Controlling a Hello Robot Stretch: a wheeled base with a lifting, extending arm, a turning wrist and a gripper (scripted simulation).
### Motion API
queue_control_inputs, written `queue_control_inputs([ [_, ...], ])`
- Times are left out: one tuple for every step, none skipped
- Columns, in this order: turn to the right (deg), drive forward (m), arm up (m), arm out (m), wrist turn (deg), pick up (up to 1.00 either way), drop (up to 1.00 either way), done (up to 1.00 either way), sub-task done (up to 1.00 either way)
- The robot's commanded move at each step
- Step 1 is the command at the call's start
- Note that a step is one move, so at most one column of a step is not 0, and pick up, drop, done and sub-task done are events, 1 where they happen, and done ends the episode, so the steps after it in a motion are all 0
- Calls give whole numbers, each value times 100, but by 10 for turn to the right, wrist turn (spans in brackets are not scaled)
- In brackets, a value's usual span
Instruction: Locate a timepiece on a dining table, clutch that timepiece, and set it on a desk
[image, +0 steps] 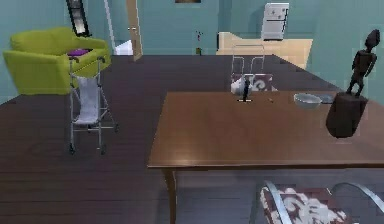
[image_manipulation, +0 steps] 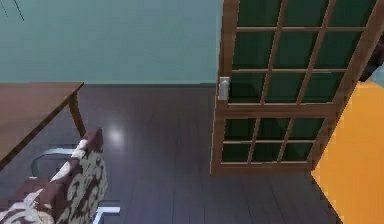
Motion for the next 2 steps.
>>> queue_control_inputs([
  [-450,0,0,0,0,0,0,0,0],
  [-240,0,0,0,0,0,0,0,0],
])
